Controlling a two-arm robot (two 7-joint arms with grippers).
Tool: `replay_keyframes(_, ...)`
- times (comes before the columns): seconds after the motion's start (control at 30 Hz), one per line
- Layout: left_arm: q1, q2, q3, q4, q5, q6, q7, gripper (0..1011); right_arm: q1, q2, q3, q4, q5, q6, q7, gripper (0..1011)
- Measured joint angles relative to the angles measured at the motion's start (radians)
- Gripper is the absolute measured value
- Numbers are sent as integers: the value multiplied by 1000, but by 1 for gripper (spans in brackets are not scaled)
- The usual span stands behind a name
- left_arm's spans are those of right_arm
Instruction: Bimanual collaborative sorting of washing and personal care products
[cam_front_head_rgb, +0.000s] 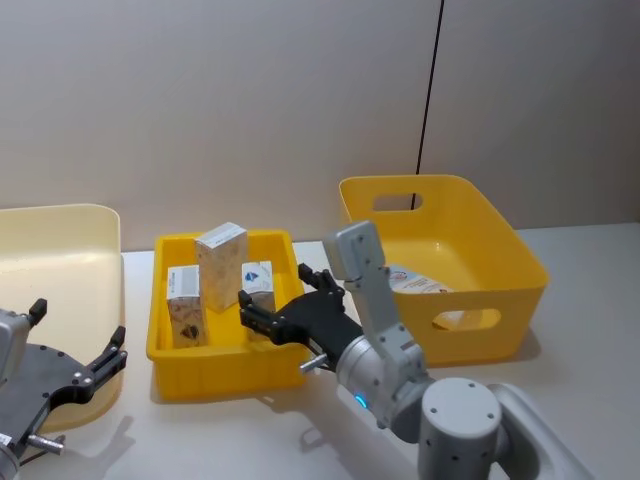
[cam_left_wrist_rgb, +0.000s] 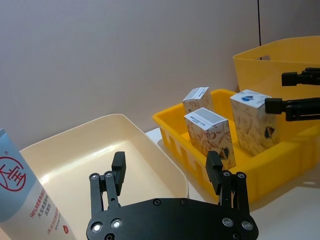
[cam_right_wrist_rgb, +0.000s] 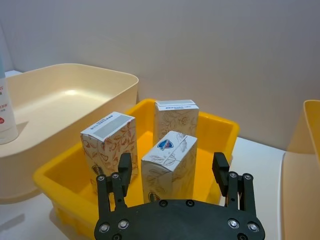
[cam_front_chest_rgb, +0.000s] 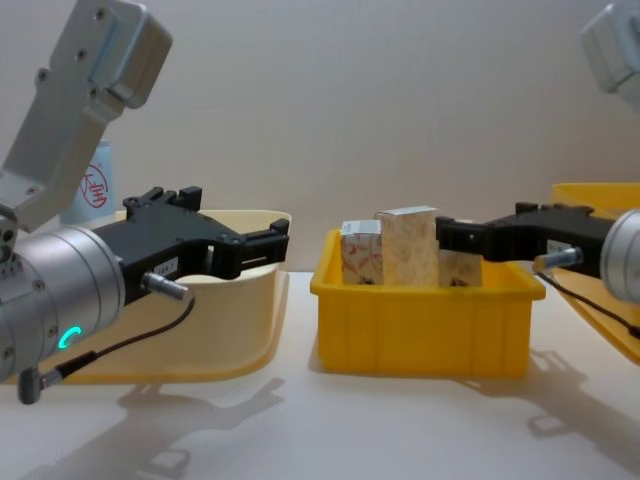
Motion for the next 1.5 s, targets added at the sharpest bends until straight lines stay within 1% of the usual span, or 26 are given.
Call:
replay_keyframes(0.4, 0, 0, 0, 0, 0, 0, 0, 1000, 59, -42, -16, 92, -11, 8, 16, 1001)
replay_keyframes(0.67, 0, 0, 0, 0, 0, 0, 0, 1000, 77, -62, -21, 132, -24, 10, 11, 1001)
replay_keyframes(1.07, 0, 0, 0, 0, 0, 0, 0, 1000, 81, -94, -18, 156, -66, 3, -56, 1001)
replay_keyframes(1.23, 0, 0, 0, 0, 0, 0, 0, 1000, 79, -101, -17, 160, -81, -3, -76, 1001)
replay_keyframes(1.3, 0, 0, 0, 0, 0, 0, 0, 999, 78, -103, -17, 160, -84, -5, -82, 977)
replay_keyframes(1.37, 0, 0, 0, 0, 0, 0, 0, 1000, 77, -106, -16, 161, -88, -7, -89, 908)
replay_keyframes(1.47, 0, 0, 0, 0, 0, 0, 0, 1000, 77, -108, -16, 163, -93, -8, -96, 861)
replay_keyframes(1.5, 0, 0, 0, 0, 0, 0, 0, 1000, 76, -109, -16, 163, -95, -9, -99, 809)
